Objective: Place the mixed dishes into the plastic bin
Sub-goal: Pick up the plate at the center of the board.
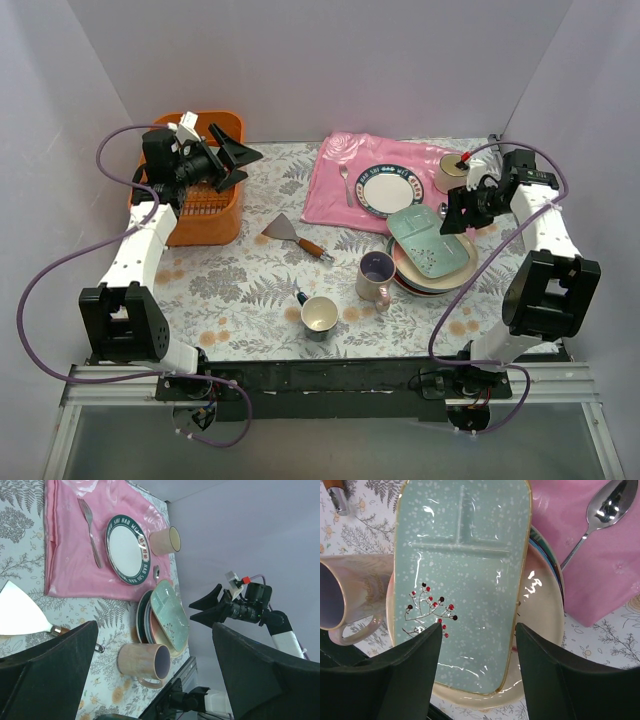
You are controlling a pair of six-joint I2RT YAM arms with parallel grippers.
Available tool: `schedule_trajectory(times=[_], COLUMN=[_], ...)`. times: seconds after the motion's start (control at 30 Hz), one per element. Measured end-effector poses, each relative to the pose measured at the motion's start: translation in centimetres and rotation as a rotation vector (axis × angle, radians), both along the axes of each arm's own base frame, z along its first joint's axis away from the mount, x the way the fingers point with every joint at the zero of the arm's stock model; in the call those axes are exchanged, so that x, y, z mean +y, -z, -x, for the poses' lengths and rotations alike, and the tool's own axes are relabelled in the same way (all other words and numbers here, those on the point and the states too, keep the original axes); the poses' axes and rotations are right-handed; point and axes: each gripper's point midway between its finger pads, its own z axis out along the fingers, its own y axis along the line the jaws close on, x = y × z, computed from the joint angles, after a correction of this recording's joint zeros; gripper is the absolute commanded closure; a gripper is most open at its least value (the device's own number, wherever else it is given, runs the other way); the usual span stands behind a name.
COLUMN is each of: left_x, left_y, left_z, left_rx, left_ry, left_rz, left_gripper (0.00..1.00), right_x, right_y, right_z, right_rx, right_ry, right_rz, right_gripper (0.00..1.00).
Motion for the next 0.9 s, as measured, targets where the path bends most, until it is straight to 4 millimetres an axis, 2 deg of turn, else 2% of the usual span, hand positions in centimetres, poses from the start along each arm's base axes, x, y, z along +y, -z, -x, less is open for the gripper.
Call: schedule_trajectory(times=[0.23,0.43,0.67,0.77,0.8,0.87,0.9], left_x=[-0.2,-1.4,-2.0,-2.0,-2.0,-2.0,-2.1], left_y=[0.0,-0.2,0.6,0.6,0.5,0.4,0.3], left_z=[0.1,0.5,1.0,1.0,1.0,1.0,1.0], left_rx=[0.006,-0.001,0.014,0.017,0.015,0.012,0.010], left_ry=[0.008,0.038,0.058,0.059,0.060,0.060,0.060], left_rz=[0.018,0.026,0.047,0.055,0.056,0.060,0.062], left_gripper=[0.02,0.02,0.02,0.02,0.02,0.02,0.02], right_x=[-0.6,-0.7,-0.5,-0.4,-0.4,-0.3,-0.2], right_y=[2.3,4.2,5.8,5.9,5.9,6.0,6.0], right_z=[-0.2,-0.3,-0.3,-0.2,-0.3,-0.4,-0.4], right_rx=[0.069,0.130,0.181,0.187,0.189,0.195,0.200], right_ry=[0.013,0.015,0.012,0.013,0.012,0.014,0.019], right_rz=[0.021,0.017,-0.002,-0.009,-0.015,-0.024,-0.032], right_gripper=[0.42,0.46,0.52,0.60,0.68,0.74,0.82])
